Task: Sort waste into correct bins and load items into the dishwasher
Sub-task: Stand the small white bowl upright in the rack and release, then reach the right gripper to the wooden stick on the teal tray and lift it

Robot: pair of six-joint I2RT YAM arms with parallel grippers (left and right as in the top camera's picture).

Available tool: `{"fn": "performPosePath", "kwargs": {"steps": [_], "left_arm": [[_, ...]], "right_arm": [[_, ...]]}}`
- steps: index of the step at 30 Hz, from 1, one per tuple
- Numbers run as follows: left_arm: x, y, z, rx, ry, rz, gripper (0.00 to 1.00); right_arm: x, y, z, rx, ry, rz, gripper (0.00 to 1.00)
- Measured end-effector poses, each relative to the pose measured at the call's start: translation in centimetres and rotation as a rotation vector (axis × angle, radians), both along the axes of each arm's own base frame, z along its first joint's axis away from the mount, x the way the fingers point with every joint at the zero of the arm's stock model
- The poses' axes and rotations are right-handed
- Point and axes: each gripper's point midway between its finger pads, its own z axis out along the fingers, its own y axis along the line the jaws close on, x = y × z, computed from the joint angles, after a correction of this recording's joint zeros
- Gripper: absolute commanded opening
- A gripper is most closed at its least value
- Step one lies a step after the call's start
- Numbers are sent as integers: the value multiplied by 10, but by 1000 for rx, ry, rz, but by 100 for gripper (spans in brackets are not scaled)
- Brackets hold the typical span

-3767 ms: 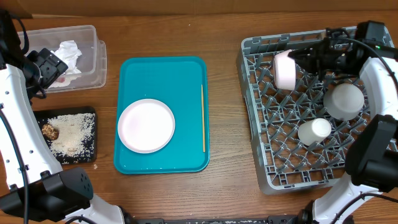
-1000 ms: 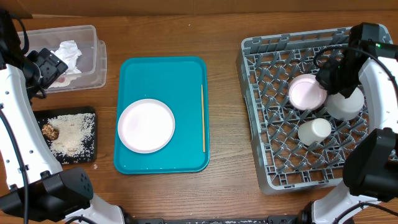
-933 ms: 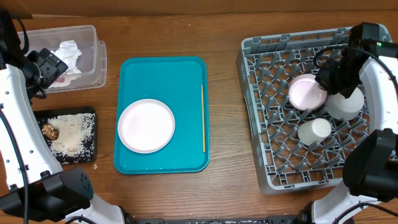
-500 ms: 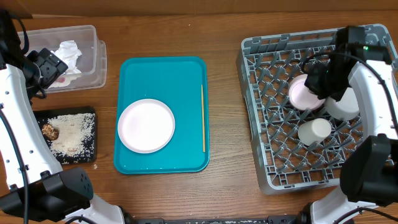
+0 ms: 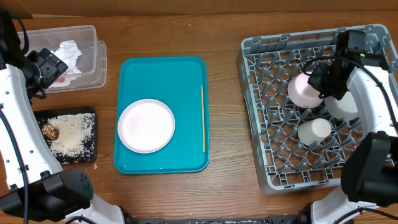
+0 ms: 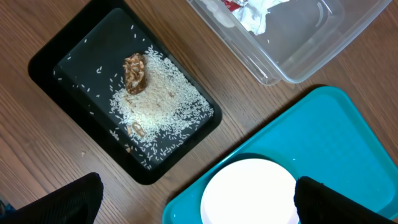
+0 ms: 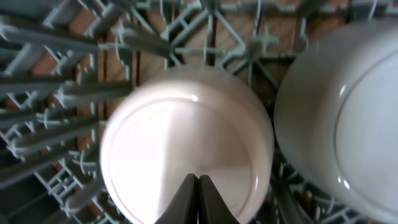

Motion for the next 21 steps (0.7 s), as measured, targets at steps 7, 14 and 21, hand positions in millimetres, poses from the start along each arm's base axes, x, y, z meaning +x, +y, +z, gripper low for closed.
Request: {"fn": "performPosePath", "kwargs": {"steps": [7, 14, 21], "left_arm": [[0, 0, 0, 0, 0, 0, 100], [0, 0, 0, 0, 0, 0, 100], [0, 0, 0, 0, 0, 0, 100]], "right_arm": [[7, 5, 15, 27, -28, 11, 4], [17, 65, 81, 244, -214, 230, 35], [-16, 194, 132, 340, -288, 579, 66]]}}
